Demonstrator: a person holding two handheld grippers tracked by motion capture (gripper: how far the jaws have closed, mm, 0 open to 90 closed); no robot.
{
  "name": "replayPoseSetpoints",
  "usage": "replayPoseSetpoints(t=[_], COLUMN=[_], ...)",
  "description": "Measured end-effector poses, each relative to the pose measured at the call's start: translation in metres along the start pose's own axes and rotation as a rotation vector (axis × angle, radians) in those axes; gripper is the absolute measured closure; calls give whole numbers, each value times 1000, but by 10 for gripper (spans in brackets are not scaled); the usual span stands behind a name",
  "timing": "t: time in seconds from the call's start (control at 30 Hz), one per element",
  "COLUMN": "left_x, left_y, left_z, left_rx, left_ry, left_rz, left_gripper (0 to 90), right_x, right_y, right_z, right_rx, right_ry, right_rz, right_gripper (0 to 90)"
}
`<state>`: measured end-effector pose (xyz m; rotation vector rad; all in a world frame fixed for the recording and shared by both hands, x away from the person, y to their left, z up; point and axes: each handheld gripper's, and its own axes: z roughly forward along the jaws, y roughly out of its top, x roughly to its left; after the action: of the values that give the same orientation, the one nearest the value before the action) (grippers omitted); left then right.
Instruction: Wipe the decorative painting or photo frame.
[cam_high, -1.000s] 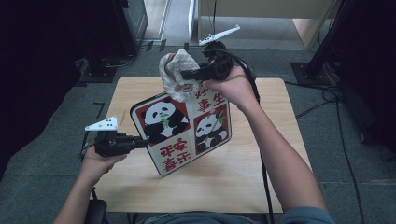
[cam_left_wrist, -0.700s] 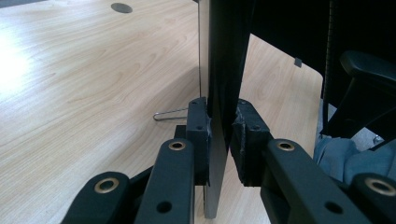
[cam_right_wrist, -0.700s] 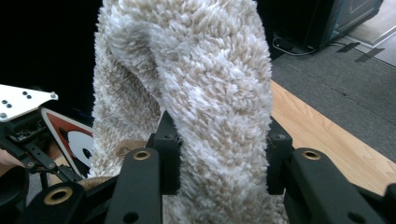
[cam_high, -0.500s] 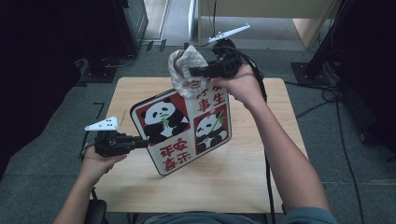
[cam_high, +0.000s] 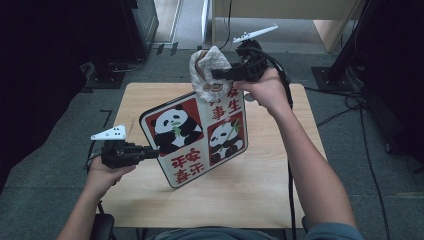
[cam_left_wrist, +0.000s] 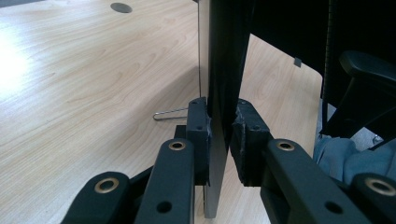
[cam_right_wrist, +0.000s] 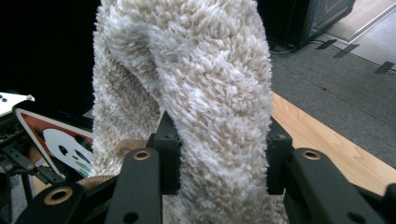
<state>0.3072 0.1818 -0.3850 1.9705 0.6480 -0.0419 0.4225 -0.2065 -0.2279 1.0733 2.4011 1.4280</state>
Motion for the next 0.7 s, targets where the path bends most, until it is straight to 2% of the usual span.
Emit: replayPoseSetpoints(t=[0.47, 0.7], left_x=[0, 1], left_y=[0, 0], left_z=[0, 0], left_rx=[0, 0], left_ry=[2, 1], left_rz=[-3, -5], left_gripper=[789, 789], right_x=[-11, -17], right_y=[-3, -4], right_z=[-11, -17], right_rx=[-9, -10], right_ry=[-50, -67], right_rz=[5, 23], right_gripper=[606, 606])
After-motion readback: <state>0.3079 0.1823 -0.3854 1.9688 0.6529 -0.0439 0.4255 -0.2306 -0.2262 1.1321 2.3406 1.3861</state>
